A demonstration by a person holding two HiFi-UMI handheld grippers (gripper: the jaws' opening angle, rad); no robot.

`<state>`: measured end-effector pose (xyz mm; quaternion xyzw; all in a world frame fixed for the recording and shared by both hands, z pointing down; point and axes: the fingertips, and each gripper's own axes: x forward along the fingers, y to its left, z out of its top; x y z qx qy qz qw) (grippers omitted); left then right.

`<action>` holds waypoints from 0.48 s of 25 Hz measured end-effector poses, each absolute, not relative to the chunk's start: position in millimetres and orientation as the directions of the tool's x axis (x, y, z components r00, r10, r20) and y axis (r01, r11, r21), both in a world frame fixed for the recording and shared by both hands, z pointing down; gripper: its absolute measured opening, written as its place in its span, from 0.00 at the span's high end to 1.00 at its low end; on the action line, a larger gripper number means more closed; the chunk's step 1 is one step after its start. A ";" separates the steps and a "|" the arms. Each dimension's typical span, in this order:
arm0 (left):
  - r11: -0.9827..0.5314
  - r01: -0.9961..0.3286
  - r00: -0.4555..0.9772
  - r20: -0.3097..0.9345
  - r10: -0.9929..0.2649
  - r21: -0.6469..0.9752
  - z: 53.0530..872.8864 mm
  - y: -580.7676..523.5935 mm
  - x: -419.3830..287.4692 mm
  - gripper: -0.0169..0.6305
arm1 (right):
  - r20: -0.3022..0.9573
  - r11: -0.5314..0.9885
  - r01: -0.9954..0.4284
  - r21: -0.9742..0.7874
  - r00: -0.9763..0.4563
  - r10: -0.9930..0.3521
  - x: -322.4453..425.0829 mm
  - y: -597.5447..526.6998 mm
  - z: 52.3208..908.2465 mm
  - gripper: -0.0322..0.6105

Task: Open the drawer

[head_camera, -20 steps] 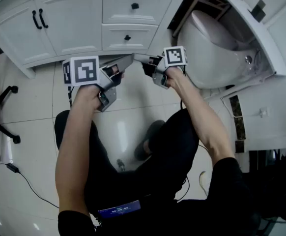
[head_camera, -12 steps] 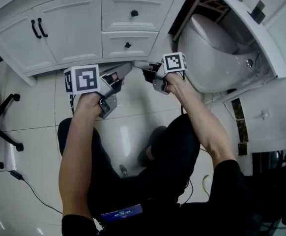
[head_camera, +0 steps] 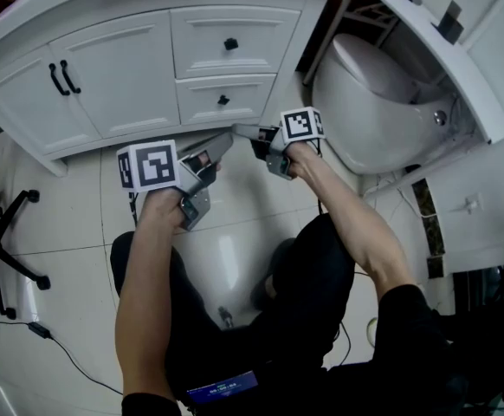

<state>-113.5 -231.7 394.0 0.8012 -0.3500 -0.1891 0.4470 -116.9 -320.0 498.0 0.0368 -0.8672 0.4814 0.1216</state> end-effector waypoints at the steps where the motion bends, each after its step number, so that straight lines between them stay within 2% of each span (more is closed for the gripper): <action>1: -0.352 -0.392 0.683 0.013 -0.730 0.850 394.3 -235.6 -115.2 0.99 | 0.253 0.530 -0.187 -0.827 -0.966 0.053 -118.5 -324.5 500.6 0.75; 12: -0.329 -0.387 0.670 0.018 -0.743 0.862 401.5 -254.2 -129.6 0.99 | 0.290 0.522 -0.242 -0.818 -0.957 0.012 -125.8 -362.4 529.8 0.75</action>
